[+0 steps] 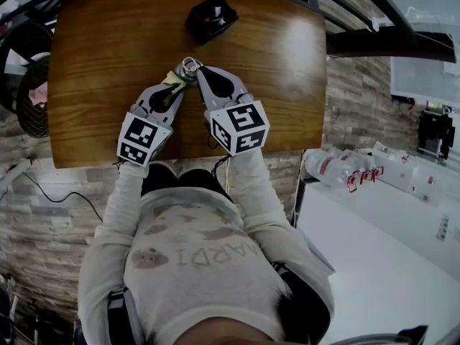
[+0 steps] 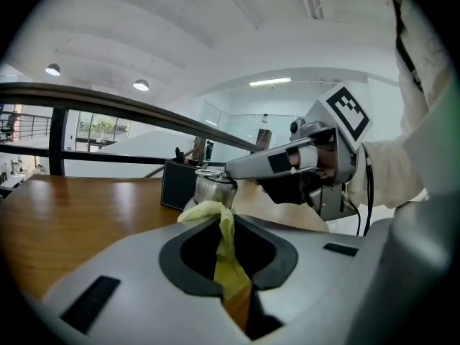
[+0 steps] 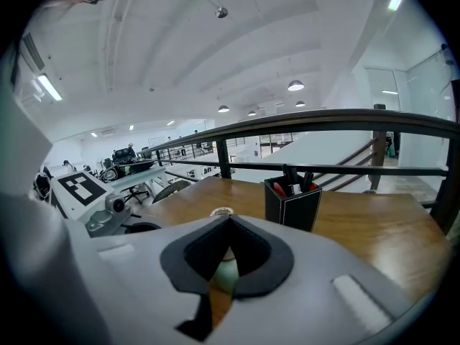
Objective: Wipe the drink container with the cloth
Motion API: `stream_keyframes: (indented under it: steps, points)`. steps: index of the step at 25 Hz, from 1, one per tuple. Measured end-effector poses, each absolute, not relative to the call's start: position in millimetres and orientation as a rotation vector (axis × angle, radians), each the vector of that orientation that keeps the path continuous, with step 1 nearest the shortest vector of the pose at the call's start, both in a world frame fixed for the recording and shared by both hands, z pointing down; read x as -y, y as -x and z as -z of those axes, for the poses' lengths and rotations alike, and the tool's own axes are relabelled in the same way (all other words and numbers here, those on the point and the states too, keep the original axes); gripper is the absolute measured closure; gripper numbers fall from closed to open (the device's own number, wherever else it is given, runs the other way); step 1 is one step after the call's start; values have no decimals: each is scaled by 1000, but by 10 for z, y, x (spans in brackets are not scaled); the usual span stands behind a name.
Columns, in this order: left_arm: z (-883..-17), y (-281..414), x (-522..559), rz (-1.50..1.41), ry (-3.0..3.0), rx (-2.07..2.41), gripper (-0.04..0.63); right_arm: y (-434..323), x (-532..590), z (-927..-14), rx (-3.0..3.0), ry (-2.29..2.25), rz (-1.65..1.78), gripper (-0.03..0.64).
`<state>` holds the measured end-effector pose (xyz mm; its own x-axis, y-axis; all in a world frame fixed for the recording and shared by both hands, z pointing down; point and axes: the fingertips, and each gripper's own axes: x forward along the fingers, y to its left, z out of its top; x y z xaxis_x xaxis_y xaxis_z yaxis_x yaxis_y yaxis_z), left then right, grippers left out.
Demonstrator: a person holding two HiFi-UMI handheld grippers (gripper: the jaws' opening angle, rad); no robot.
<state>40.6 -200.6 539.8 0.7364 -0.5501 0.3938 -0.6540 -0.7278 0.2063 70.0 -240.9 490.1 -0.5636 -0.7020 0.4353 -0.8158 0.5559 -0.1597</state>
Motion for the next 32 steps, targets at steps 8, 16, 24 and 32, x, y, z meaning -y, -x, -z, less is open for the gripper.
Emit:
stream_keyframes:
  steps: [8, 16, 24, 32]
  points:
    - [-5364, -613, 1924, -421, -2638, 842, 565, -690, 2401, -4905, 2468, -1244, -502, 606]
    - [-5399, -710, 1925, -416, -2613, 819, 565, -700, 2415, -4913, 2462, -1245, -482, 607]
    - [-5459, -739, 1880, -452, -2586, 823, 565, -705, 2405, -4906, 2461, -1248, -484, 607]
    - [-5661, -709, 1830, -537, -2523, 812, 565, -694, 2410, -4901, 2463, -1244, -482, 606]
